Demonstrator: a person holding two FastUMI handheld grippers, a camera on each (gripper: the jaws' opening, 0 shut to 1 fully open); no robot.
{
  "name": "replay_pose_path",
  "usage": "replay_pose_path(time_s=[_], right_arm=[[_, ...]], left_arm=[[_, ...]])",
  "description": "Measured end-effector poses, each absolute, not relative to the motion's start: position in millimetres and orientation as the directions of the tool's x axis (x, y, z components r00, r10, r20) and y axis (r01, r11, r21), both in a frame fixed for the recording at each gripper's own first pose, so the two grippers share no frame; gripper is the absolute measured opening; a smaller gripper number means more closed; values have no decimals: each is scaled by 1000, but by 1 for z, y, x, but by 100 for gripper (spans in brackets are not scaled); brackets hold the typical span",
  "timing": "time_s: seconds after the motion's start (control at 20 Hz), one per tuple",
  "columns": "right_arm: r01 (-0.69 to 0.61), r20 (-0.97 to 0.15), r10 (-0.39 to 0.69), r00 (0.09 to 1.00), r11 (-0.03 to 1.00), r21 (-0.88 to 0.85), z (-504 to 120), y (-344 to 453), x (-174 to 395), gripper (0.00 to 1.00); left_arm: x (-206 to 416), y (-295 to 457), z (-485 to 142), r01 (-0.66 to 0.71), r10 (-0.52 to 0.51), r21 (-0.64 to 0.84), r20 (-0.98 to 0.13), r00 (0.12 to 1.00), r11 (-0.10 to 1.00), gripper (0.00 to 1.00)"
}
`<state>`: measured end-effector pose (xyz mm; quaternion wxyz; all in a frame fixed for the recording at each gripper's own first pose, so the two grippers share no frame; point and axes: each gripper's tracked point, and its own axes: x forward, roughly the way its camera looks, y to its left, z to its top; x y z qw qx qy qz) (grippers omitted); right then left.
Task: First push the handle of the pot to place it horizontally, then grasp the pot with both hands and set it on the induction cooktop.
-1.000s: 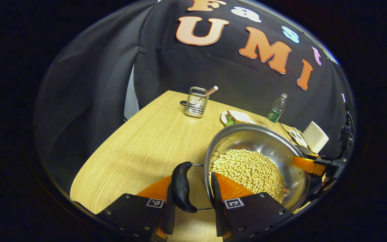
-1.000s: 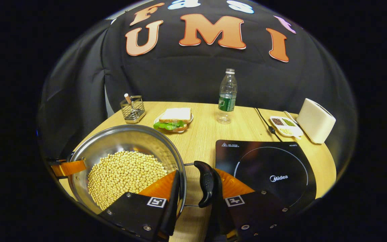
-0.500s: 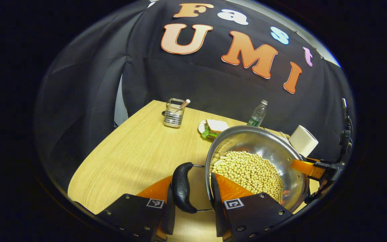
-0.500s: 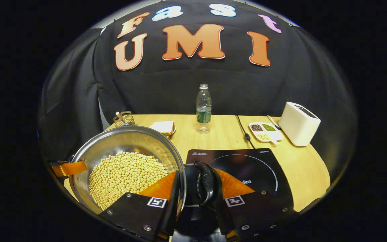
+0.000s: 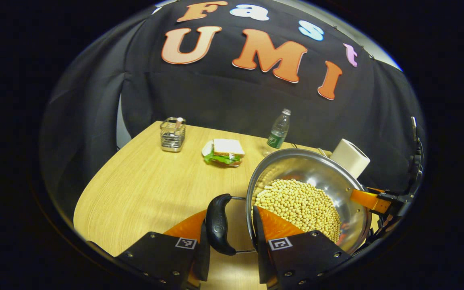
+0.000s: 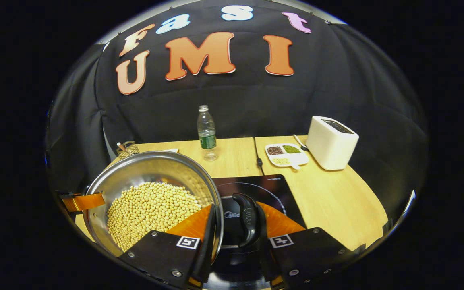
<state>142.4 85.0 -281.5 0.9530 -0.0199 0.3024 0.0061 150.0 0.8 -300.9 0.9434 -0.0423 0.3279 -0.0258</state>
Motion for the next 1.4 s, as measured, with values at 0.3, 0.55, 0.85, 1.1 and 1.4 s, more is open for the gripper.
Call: replay_pose_path(time_s=[0.3, 0.55, 0.85, 1.1, 1.4], right_arm=[[47, -577, -54, 815, 999, -28, -283, 22, 140, 49], [86, -590, -83, 803, 996, -24, -296, -13, 143, 49], [89, -616, -82, 783, 996, -19, -311, -26, 153, 49], [77, -620, -86, 780, 996, -42, -317, -27, 159, 46], [69, -581, -66, 811, 997, -17, -293, -24, 162, 64]], left_arm=[[156, -61, -313, 89, -121, -83, -632, 766, 993, 51], [160, -94, -330, 122, -140, -73, -657, 741, 990, 49], [170, -105, -347, 114, -129, -66, -679, 723, 991, 49], [176, -107, -356, 103, -129, -78, -685, 717, 992, 49], [176, -89, -342, 88, -90, -36, -668, 739, 995, 59]])
